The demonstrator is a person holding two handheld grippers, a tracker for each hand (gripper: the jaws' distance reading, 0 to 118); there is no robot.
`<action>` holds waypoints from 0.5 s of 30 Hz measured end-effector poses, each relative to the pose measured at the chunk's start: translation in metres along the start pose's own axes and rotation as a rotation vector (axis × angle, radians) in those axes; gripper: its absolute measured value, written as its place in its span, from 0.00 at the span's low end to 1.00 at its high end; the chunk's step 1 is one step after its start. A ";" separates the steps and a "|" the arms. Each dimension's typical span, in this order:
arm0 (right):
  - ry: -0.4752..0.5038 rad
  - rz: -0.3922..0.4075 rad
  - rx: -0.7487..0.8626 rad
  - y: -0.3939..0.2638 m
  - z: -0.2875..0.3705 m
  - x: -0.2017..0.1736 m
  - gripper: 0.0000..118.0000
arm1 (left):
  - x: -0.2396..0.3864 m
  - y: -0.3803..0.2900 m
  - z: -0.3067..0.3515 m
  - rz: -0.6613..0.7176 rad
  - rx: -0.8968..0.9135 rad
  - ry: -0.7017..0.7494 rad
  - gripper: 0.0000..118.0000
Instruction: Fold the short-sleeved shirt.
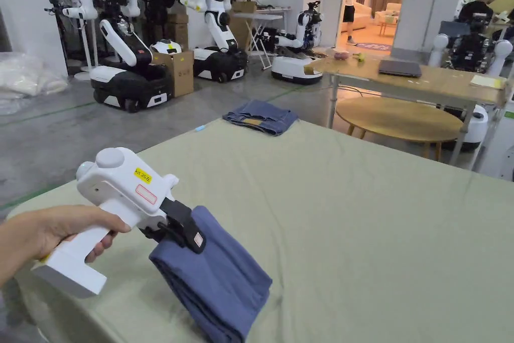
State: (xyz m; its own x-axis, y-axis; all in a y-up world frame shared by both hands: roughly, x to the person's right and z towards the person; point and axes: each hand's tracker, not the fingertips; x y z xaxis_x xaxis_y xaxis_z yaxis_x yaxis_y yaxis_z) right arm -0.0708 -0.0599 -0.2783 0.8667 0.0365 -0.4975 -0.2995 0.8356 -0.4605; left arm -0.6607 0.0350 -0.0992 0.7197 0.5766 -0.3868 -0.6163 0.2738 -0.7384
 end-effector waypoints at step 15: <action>0.001 0.019 -0.039 0.003 -0.008 -0.006 0.00 | -0.062 0.009 0.006 0.113 -0.006 0.304 0.44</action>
State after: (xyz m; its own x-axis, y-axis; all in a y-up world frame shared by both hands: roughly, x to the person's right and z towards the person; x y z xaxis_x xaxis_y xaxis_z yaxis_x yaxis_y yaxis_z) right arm -0.0796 -0.0622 -0.2826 0.8603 0.0517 -0.5071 -0.3315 0.8125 -0.4795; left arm -0.7123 0.0064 -0.0787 0.7102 0.3464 -0.6128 -0.6961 0.2159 -0.6847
